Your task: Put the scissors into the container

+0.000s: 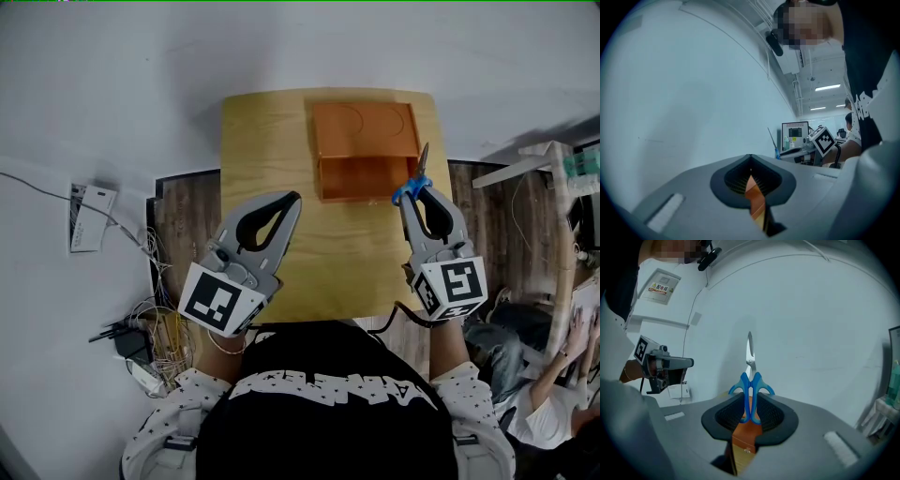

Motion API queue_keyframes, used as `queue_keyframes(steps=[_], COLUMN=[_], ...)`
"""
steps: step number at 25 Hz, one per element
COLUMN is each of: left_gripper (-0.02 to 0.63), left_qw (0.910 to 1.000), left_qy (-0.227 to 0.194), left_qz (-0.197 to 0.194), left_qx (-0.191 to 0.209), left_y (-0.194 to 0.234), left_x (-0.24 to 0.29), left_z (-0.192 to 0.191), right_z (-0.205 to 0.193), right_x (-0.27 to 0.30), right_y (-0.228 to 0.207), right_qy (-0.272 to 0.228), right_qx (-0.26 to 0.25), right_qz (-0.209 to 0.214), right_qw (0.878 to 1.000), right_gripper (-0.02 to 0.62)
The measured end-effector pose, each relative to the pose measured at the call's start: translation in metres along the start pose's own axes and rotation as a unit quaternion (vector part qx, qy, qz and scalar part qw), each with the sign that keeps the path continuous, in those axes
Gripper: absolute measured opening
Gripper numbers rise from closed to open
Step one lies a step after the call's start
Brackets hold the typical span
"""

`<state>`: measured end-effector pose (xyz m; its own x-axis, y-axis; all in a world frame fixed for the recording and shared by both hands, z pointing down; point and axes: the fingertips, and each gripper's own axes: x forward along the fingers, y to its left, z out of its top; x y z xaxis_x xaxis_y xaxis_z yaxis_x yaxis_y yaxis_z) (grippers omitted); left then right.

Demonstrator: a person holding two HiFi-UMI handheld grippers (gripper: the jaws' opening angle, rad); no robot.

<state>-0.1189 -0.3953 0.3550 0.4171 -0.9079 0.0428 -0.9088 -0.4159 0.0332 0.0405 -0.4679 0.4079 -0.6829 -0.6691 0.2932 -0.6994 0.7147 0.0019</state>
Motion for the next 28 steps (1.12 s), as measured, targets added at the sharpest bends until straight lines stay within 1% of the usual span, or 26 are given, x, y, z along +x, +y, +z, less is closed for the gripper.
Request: queue_keyframes(steps=[6, 15, 26, 28], left_gripper=[0.0, 0.0, 0.001, 0.0], left_qw=[0.9999, 0.9997, 0.9993, 0.9992], left_qy=[0.004, 0.011, 0.011, 0.011], left_qz=[0.012, 0.023, 0.036, 0.038], left_qx=[0.0, -0.002, -0.003, -0.003], left_y=[0.011, 0.019, 0.027, 0.028], left_x=[-0.005, -0.007, -0.01, -0.01], left_z=[-0.004, -0.009, -0.009, -0.009], right_z=[-0.014, -0.034, -0.057, -0.058], right_x=[0.016, 0.034, 0.048, 0.051], right_y=[0.003, 0.003, 0.005, 0.007], right_qy=[0.011, 0.044, 0.093, 0.093], right_qx=[-0.013, -0.04, -0.102, -0.114], right_qz=[0.007, 0.021, 0.039, 0.044], right_qw=[1.0, 0.998, 0.99, 0.988], right_gripper=[0.097, 0.097, 0.096, 0.096])
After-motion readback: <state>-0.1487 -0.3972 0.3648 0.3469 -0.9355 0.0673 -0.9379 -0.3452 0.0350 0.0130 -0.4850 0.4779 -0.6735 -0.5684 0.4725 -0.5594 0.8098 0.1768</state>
